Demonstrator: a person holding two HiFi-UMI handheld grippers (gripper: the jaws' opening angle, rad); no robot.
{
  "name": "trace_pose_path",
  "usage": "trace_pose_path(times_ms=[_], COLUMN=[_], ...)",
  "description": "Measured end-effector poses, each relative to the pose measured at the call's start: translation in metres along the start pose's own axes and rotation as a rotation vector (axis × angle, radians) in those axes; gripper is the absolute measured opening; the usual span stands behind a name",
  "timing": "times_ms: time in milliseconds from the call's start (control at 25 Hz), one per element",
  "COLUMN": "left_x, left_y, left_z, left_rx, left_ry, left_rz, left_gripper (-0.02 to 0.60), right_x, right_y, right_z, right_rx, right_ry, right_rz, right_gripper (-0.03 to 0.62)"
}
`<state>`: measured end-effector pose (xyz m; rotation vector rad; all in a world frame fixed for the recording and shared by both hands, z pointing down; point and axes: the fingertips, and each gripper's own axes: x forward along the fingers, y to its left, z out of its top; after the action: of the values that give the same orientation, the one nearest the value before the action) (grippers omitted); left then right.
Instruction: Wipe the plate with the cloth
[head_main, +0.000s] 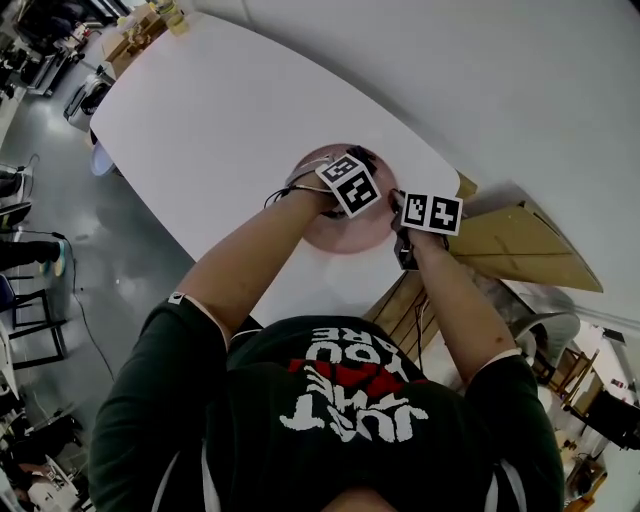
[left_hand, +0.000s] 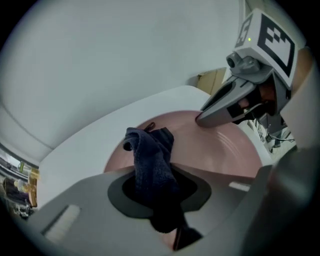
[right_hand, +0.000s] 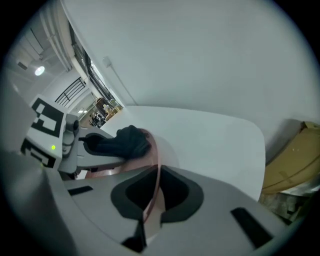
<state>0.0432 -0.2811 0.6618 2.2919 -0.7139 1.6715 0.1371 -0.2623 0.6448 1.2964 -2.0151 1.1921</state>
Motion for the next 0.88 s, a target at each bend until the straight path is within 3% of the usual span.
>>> trace_pose_path(times_ms=[200,440,680,880], left_x=[0.0,-0.008,-0.026,-0.034], left_y=[-0.054,-0.107,-0.13,-0.108], left_z=[0.021,0.004,-0.028,-0.067], left_rx=[0.163,0.31,0.311,0.254], left_ry=[-0.034,-0.009,0.051,0.133], left_rz=[-0.069,-0.149,-0.291,-0.278], left_gripper=[0.087,0.086,0.086,0.086], right_x=[0.001,0.002,0.004,0.002], right_y=[-0.005,-0.012,-0.011,-0.016], right_z=[0.004,0.007,0.01,0.013], right_rx=[0.048,0.066,0.062,0.056], right_ry=[-0.034,-0.045,-0.05,-0.058], right_rz=[-0.002,0.006,0.01,0.011], right_gripper=[0.015,0.015,0.015,0.015])
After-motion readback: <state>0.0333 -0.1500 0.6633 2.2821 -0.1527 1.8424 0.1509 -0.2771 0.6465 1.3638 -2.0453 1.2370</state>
